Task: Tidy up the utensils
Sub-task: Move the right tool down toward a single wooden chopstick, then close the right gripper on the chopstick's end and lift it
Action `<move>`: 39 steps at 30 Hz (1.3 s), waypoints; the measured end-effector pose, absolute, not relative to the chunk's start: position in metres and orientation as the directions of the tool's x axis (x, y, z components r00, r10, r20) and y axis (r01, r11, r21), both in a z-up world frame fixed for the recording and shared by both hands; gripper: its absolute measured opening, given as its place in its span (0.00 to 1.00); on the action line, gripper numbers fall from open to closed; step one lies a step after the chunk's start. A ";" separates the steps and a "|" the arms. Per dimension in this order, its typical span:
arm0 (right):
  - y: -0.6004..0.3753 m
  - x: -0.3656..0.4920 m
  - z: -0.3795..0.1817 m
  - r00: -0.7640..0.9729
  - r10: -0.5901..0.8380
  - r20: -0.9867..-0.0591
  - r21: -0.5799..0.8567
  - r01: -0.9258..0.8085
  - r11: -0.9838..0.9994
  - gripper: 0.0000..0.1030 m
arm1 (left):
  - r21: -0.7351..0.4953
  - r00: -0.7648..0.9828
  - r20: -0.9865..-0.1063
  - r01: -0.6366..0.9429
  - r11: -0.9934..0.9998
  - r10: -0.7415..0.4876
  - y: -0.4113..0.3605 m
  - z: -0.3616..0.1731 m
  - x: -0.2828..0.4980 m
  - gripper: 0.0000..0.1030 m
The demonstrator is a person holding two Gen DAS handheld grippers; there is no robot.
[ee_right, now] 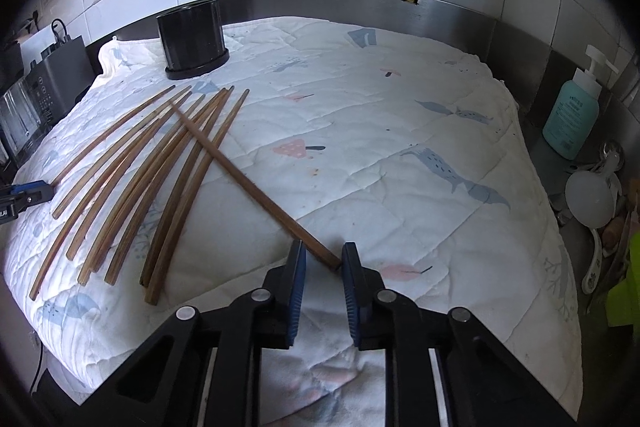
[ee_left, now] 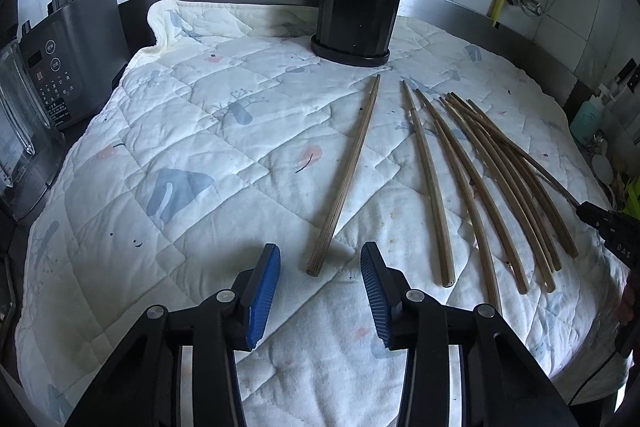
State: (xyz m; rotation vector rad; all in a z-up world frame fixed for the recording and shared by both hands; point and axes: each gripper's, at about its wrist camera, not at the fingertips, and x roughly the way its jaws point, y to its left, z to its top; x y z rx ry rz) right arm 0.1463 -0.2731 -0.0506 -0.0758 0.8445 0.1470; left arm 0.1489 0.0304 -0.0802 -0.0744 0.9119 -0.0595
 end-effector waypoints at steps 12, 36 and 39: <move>-0.262 0.140 -0.051 0.659 0.125 -0.742 -0.028 -0.216 0.976 0.16 | -0.078 0.625 -0.774 0.064 0.995 -0.101 0.029 -0.083 0.157 0.38; -0.247 0.129 -0.049 0.695 0.110 -0.711 -0.073 -0.229 0.971 0.12 | 0.069 0.695 -0.718 0.126 0.990 -0.039 0.010 -0.081 0.149 0.06; -0.244 0.124 -0.042 0.710 0.127 -0.693 -0.062 -0.234 0.970 0.11 | 0.048 0.702 -0.710 0.128 0.991 -0.057 0.013 -0.072 0.146 0.06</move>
